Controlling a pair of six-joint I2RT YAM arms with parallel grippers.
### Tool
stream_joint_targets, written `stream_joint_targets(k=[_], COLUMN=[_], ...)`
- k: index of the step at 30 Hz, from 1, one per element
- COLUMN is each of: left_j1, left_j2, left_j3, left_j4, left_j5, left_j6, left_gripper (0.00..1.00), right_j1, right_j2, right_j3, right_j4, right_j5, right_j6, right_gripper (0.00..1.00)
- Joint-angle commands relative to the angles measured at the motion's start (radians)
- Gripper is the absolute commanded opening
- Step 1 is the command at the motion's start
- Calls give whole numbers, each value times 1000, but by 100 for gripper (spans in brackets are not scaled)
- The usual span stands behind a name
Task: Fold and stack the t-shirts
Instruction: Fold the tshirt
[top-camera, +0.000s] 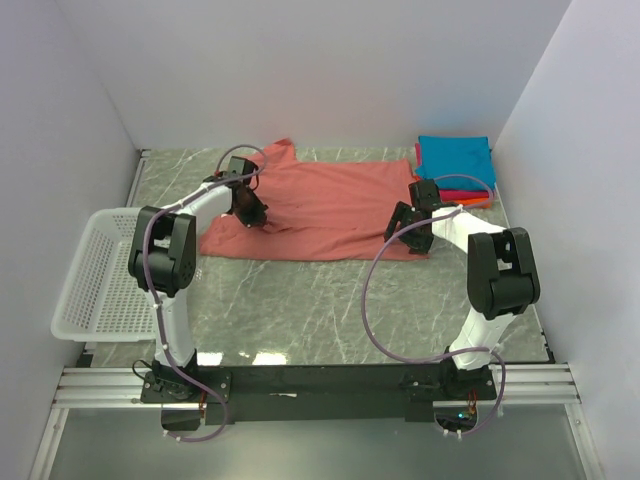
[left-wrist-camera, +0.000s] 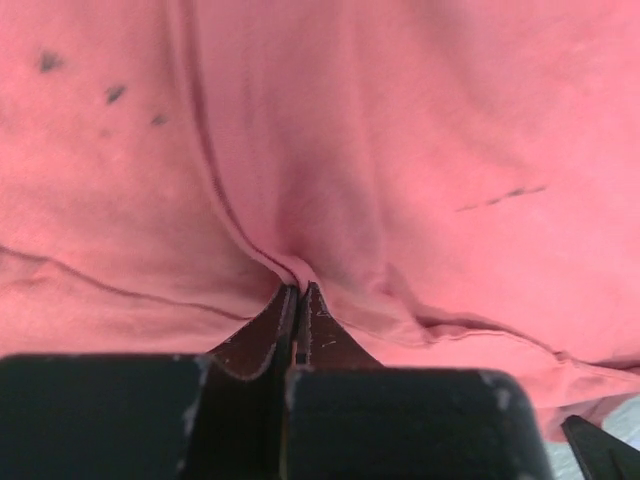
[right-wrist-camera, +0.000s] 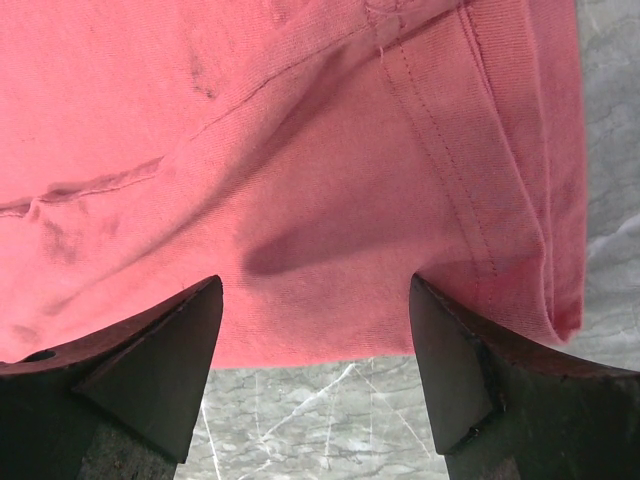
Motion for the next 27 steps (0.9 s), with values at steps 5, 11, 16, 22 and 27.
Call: stream_joint_targets(k=[5,11,16,22,27], left_j1=[-16,-21,-32,-41,-43], left_j2=[36,217,306,172,-23], left_j3=[159,382,593,481,324], left_j4=[120,90,-5,2,20], left_j5=[-8,24,23,-60,-150], left_j6=[69,158,283,307,285], left_gripper=[1,2,63,99,99], right_j1=[-3,-3,-3,-3,-3], right_j2=[13,18,12,-51,-106], right_j3=[-18,2,9,11,20], right_j4=[48,50,43,14,-24], right_j5=[8,3,6,33,65], right_j6=[-7,-28,-33,-37,-36], right_gripper=[82,82,82,82,82])
